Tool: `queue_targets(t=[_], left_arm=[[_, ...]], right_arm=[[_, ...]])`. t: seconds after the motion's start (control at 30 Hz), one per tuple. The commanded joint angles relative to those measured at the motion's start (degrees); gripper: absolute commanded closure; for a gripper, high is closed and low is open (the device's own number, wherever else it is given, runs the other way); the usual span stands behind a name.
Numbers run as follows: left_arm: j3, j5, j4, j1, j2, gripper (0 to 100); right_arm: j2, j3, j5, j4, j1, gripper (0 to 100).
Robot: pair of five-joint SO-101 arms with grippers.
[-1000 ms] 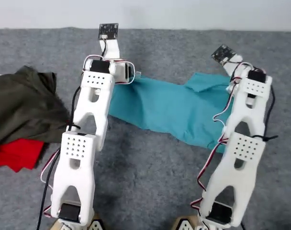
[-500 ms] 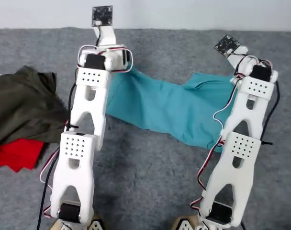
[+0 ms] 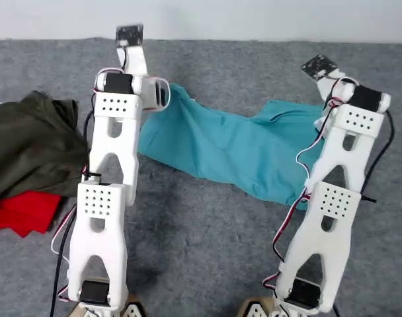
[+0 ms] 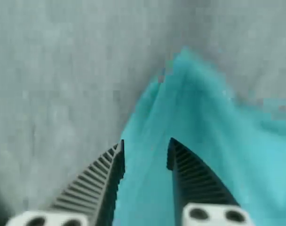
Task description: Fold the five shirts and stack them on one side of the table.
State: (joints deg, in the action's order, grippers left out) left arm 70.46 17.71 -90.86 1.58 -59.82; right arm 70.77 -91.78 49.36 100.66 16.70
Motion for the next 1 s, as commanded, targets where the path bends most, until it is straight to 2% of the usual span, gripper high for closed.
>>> queue_targets(t=[0.0,0.23,0.4,0.6,0.73,0.97], left_arm=[[0.8,-0.3,-9.8,-0.4,2.0,81],[-0.7,1.3,-9.8,-4.5,4.1,73],[-8.0,-3.0,-8.5,-3.8,4.0,73],[-11.9,-3.2,-0.9,-3.1,3.3,75],[-11.5,-3.2,0.0,-3.0,1.1,78],[-10.4,-3.1,-0.2,-3.0,-1.5,80]], right_arm=[[-9.7,7.8,-0.9,2.7,0.6,72.6],[-33.9,49.3,-0.6,2.3,0.2,72.7],[-46.6,69.7,-0.6,2.1,0.3,73.0],[-57.2,84.8,2.0,2.1,-5.1,73.0],[-60.8,92.8,2.2,-0.4,-9.4,73.0],[-61.2,102.9,2.6,-10.2,-5.7,73.0]])
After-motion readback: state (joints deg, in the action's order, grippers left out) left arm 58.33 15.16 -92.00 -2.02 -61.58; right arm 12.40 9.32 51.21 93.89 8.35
